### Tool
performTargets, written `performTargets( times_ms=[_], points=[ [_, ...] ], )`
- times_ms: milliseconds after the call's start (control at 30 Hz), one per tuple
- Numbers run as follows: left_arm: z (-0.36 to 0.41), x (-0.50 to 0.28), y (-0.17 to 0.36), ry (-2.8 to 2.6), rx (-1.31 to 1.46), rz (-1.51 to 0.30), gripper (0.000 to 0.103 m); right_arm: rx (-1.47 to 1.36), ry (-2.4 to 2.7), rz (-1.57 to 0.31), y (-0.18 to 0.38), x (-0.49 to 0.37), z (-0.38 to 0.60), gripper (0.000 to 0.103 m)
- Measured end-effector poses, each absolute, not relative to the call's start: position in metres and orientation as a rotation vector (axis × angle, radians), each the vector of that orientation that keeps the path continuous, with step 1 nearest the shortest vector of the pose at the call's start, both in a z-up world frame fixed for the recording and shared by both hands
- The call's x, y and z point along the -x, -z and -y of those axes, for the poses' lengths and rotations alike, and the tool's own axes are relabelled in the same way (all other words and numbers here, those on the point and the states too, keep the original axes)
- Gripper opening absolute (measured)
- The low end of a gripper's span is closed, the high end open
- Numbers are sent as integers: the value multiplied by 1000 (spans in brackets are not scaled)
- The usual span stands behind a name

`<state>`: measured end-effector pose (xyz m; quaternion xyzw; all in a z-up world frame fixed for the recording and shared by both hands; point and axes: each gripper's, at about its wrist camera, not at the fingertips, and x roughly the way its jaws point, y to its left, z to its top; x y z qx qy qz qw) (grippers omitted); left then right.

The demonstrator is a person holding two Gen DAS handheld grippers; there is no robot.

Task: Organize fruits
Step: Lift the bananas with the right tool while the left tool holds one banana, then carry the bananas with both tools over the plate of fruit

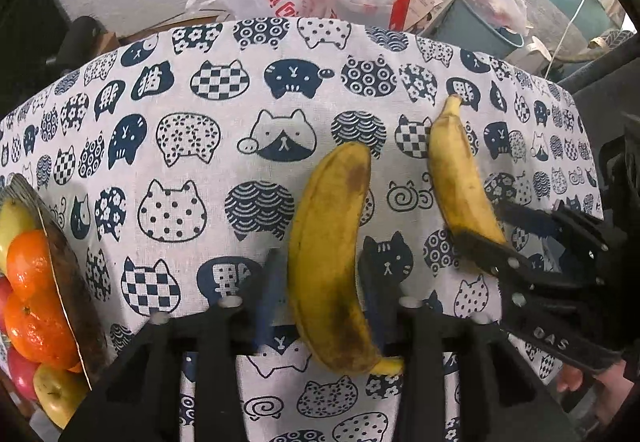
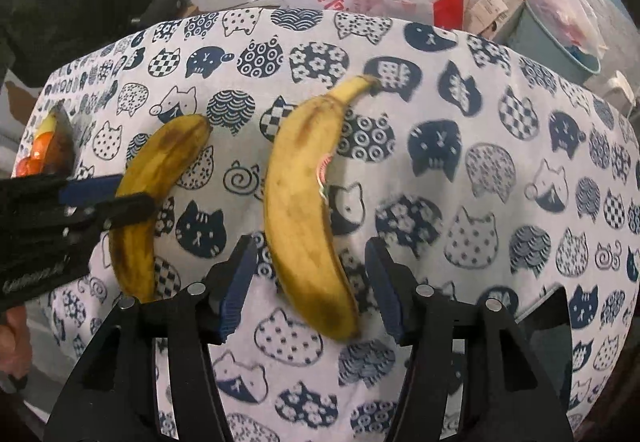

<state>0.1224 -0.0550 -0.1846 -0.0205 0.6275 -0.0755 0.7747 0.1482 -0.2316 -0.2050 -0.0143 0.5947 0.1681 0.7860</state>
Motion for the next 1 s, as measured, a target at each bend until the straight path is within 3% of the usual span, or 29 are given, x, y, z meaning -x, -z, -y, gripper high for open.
performTargets(
  times_ms=[33,67,333,400,467,533,1000],
  points=[
    [54,-120,186,158,51,-1356,64,33,-361,-1279,206,-150,230,57],
    [56,-121,188,156,61,-1355,68,37,-358,-1274,208,-152,227,57],
    [52,-116,194,157,52,-1321,69,101,-322,-1230,217,-162,212,59],
    [55,-112,194,155,7,-1302,63,133,-315,-1220,218,-163,207,55],
    [61,-109,195,154,-49,-1286,47,162,-295,-1205,219,-161,206,46],
    [68,-105,195,180,-47,-1289,39,154,-304,-1199,217,-157,204,36],
    [63,-93,172,180,-31,-1265,35,8,-352,-1177,194,-132,231,34]
  ],
)
